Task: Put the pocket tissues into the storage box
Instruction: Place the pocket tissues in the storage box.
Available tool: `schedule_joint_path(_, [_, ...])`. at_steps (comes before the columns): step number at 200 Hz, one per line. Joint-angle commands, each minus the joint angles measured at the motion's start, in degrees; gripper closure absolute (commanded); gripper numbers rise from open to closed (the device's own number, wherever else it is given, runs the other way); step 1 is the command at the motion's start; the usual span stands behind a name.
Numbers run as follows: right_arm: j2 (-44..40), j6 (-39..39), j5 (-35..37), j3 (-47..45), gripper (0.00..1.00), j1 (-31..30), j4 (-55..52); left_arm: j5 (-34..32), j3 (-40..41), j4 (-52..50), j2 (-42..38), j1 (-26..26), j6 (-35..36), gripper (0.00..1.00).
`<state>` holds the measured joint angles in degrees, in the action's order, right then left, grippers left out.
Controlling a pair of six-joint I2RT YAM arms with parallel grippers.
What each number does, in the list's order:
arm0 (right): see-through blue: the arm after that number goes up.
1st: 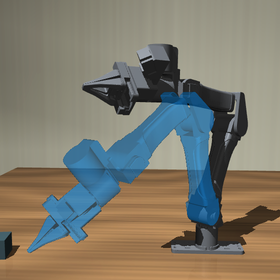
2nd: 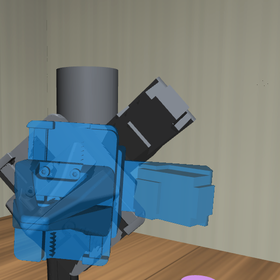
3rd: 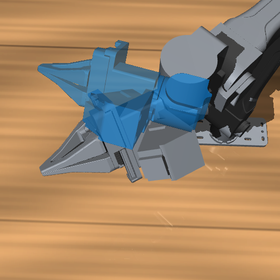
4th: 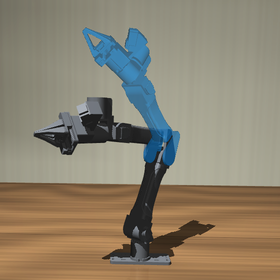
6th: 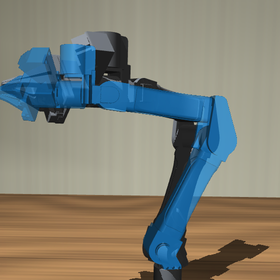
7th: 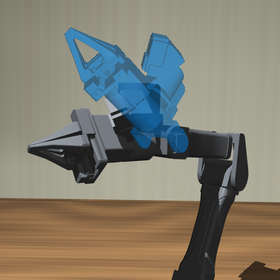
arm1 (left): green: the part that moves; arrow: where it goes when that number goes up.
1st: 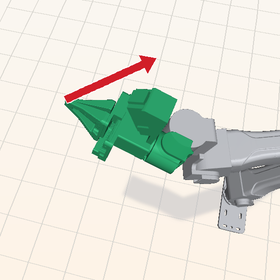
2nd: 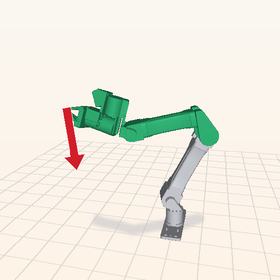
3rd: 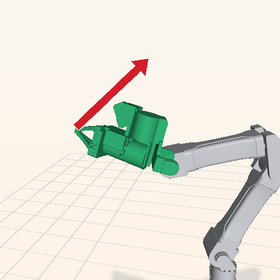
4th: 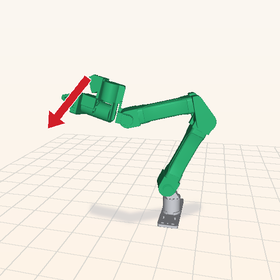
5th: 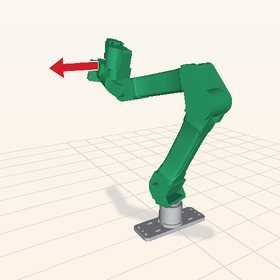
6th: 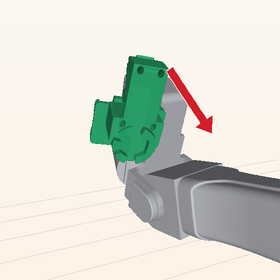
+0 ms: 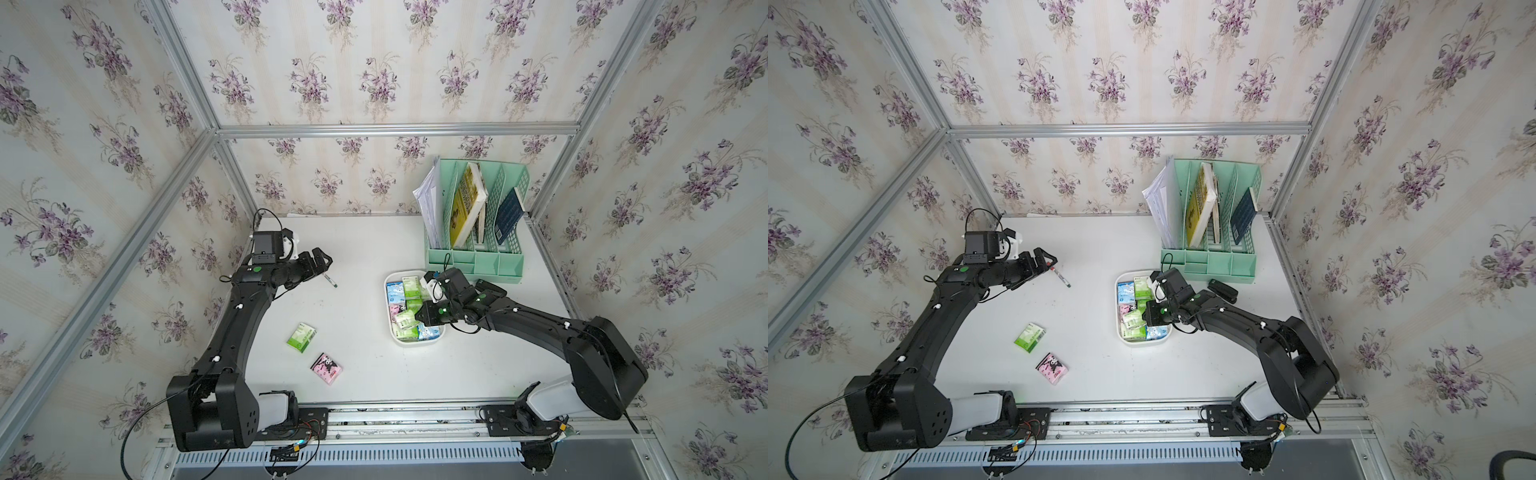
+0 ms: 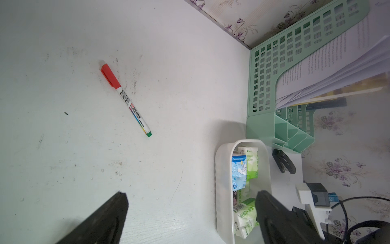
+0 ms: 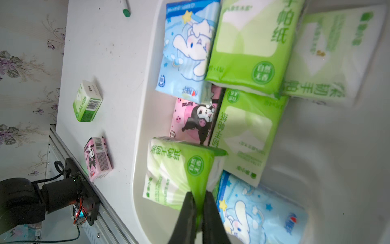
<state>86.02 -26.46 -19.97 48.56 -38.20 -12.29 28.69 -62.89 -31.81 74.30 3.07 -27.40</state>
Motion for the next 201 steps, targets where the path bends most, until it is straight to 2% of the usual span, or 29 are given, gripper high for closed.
schedule_joint_path(1, [2.49, 0.13, 0.68, 3.14, 1.00, -0.04, 0.20, -0.67, -0.68, 0.01, -0.12, 0.00, 0.91, 0.01])
schedule_joint_path(66, [9.02, 0.18, 0.92, 8.22, 1.00, -0.04, -1.34, -1.99, -1.18, -1.50, -0.46, 0.01, 2.16, 0.01])
schedule_joint_path(186, [9.26, -2.58, 1.87, 9.98, 1.00, 0.01, -1.37, -2.23, -0.83, -1.68, -0.74, 0.00, 2.08, 0.01])
schedule_joint_path(201, [9.17, -3.36, 0.97, 10.37, 0.92, -0.02, -1.59, -2.24, -0.70, -1.59, -0.65, -0.04, 1.99, 0.01])
